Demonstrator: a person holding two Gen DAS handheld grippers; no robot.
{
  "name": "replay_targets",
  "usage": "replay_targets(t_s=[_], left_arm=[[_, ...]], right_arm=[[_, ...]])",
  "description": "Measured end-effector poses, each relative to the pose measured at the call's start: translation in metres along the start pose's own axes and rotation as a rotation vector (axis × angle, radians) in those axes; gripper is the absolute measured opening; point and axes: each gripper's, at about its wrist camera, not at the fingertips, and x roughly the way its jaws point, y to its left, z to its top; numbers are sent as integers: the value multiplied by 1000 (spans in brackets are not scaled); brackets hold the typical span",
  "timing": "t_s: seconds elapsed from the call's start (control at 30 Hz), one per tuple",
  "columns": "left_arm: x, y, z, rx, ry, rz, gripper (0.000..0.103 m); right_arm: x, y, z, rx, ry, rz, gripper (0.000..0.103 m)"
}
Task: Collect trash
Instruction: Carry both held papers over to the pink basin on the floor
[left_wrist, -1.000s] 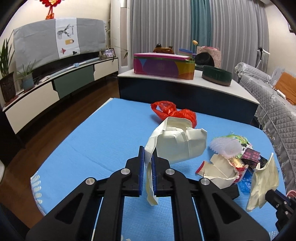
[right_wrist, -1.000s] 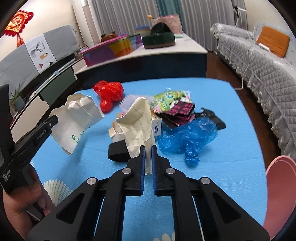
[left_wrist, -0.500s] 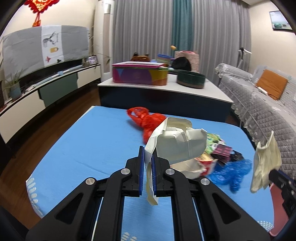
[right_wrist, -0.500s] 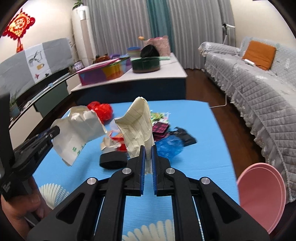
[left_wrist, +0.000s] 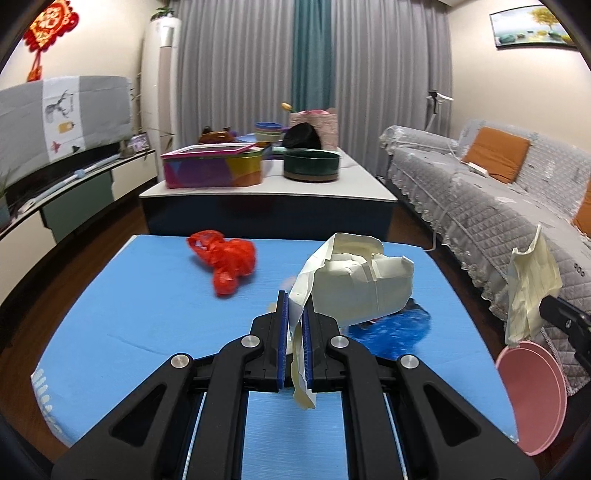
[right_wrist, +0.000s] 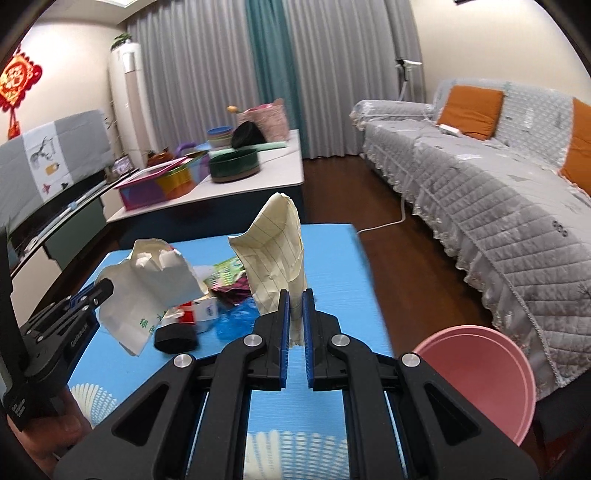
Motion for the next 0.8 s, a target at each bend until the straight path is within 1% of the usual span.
replay_targets(t_s=[0.47, 0.63, 0.8], left_arm=[[-3, -57, -3, 58, 12, -108, 7], [-3, -78, -6, 86, 22, -140, 7], [-6, -105, -8, 119, 21, -188, 7]], right_arm=[[-24, -59, 1, 66, -32, -104, 8], [-34, -78, 0, 84, -43, -143, 8], [-40, -104, -6, 116, -40, -189, 8]])
